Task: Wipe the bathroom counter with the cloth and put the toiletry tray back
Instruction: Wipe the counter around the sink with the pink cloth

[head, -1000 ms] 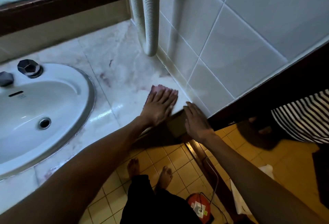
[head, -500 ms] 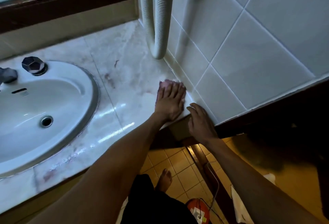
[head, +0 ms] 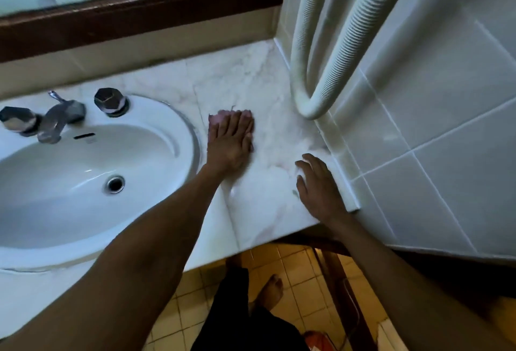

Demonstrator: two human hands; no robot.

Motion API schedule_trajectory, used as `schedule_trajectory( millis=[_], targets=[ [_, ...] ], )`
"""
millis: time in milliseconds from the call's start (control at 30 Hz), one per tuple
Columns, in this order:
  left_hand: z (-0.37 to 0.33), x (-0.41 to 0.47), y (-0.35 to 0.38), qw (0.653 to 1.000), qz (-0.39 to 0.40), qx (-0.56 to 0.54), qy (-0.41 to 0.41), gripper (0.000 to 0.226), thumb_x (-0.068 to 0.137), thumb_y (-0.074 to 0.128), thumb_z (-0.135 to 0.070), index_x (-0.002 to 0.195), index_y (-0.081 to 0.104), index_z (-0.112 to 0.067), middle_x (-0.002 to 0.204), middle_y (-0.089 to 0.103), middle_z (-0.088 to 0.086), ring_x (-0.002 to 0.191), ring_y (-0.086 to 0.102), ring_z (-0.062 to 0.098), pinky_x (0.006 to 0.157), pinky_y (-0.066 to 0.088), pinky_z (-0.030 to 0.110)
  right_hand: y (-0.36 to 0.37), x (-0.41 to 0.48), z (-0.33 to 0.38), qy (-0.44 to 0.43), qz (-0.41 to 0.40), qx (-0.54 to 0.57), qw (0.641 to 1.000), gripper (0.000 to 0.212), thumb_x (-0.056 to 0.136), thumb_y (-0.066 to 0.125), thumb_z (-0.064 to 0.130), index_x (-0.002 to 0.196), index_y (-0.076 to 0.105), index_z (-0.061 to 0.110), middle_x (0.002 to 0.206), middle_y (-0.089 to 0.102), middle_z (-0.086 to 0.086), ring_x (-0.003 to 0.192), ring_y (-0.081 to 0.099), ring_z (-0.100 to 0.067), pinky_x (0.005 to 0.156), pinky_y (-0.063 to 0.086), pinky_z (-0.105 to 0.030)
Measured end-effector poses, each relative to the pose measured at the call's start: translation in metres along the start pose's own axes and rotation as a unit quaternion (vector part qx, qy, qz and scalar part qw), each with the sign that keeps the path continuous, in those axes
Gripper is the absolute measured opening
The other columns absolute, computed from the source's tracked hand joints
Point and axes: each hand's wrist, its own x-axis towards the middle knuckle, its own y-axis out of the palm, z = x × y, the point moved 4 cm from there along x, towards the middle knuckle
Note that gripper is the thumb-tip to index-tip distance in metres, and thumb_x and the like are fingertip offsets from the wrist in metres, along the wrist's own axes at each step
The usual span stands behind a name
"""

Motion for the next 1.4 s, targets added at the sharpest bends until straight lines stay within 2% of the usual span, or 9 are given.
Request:
schedule_trajectory(
  millis=[100,267,333,567,700,867,1100,1267,1400],
  targets=[
    [-0.008,-0.016,0.007,0.998,-0.035,-0.016,-0.059,0.057,0.107,0.02,-0.043,0.162,0.013,-0.031,0.17,0.015,-0.005,0.157,0.013,0.023,0.125,0.011,0.051,0.01,0.041,0.015,0.001,-0.005,-0.009,1.0,0.035,0.094,0.046,0.014,0.126,0.058,0.004,0.141,0.05,-0.017,0.129,0.048,-0.034,0.106,0.043,-0.046],
    [-0.007,-0.032,0.005,0.995,-0.061,-0.041,-0.071,0.056,0.108,0.028,-0.041,0.161,0.018,-0.029,0.169,0.018,-0.005,0.157,0.012,0.021,0.125,0.006,0.046,0.029,0.106,0.038,0.009,0.007,-0.05,0.999,0.039,0.096,0.045,0.018,0.131,0.054,0.004,0.148,0.045,-0.019,0.137,0.043,-0.035,0.112,0.036,-0.047],
    [0.007,-0.006,-0.001,0.993,-0.07,-0.038,-0.085,0.056,0.107,0.029,-0.041,0.161,0.019,-0.029,0.168,0.021,-0.006,0.157,0.015,0.02,0.124,0.008,0.047,0.035,0.129,0.044,0.02,0.007,-0.054,0.998,0.039,0.097,0.049,0.018,0.133,0.052,0.005,0.15,0.043,-0.019,0.139,0.04,-0.035,0.113,0.034,-0.047],
    [0.102,0.121,-0.038,0.99,-0.024,-0.053,-0.129,0.061,0.105,0.012,-0.047,0.162,0.0,-0.03,0.171,0.001,-0.003,0.158,-0.002,0.021,0.125,-0.001,0.054,0.06,0.202,0.077,0.033,0.031,-0.052,0.998,0.044,0.098,0.049,0.023,0.138,0.047,0.006,0.155,0.033,-0.022,0.143,0.033,-0.037,0.116,0.031,-0.047],
    [0.168,0.158,-0.064,0.985,-0.024,-0.014,-0.171,0.061,0.105,0.015,-0.049,0.162,0.007,-0.031,0.171,0.009,0.002,0.157,0.005,0.03,0.124,-0.001,0.055,0.063,0.227,0.072,0.04,0.012,-0.07,0.997,0.045,0.099,0.04,0.025,0.14,0.046,0.007,0.157,0.032,-0.019,0.14,0.038,-0.035,0.116,0.029,-0.048],
    [0.153,0.152,-0.058,0.981,-0.022,-0.023,-0.192,0.062,0.105,0.013,-0.049,0.162,0.001,-0.028,0.171,0.001,0.003,0.157,-0.001,0.031,0.123,-0.006,0.056,0.064,0.226,0.069,0.048,-0.057,-0.08,0.994,0.042,0.102,0.039,0.029,0.14,0.047,0.015,0.159,0.032,-0.007,0.143,0.037,-0.023,0.119,0.026,-0.042],
    [0.085,0.178,-0.043,1.0,0.01,0.008,-0.013,0.061,0.106,0.013,-0.048,0.162,0.001,-0.027,0.171,0.0,0.0,0.158,-0.004,0.026,0.125,-0.005,0.052,0.06,0.227,0.071,0.059,-0.074,-0.063,0.994,0.042,0.1,0.043,0.034,0.14,0.049,0.02,0.158,0.034,-0.002,0.143,0.036,-0.018,0.117,0.028,-0.039],
    [0.031,0.264,-0.033,0.99,0.093,0.007,0.104,0.064,0.102,0.006,-0.051,0.161,-0.008,-0.03,0.171,-0.006,0.001,0.157,-0.007,0.027,0.125,-0.003,0.056,0.059,0.228,0.069,0.054,-0.073,-0.054,0.994,0.042,0.1,0.044,0.034,0.14,0.05,0.02,0.158,0.034,-0.003,0.144,0.034,-0.018,0.117,0.028,-0.04],
    [0.026,0.273,-0.033,0.98,0.104,0.025,0.168,0.061,0.104,0.008,-0.05,0.161,-0.004,-0.032,0.171,-0.003,-0.002,0.158,-0.006,0.025,0.125,-0.002,0.054,0.06,0.228,0.066,0.059,-0.071,-0.054,0.994,0.042,0.101,0.044,0.033,0.14,0.05,0.021,0.159,0.032,-0.001,0.144,0.034,-0.017,0.116,0.029,-0.04]
  ],
)
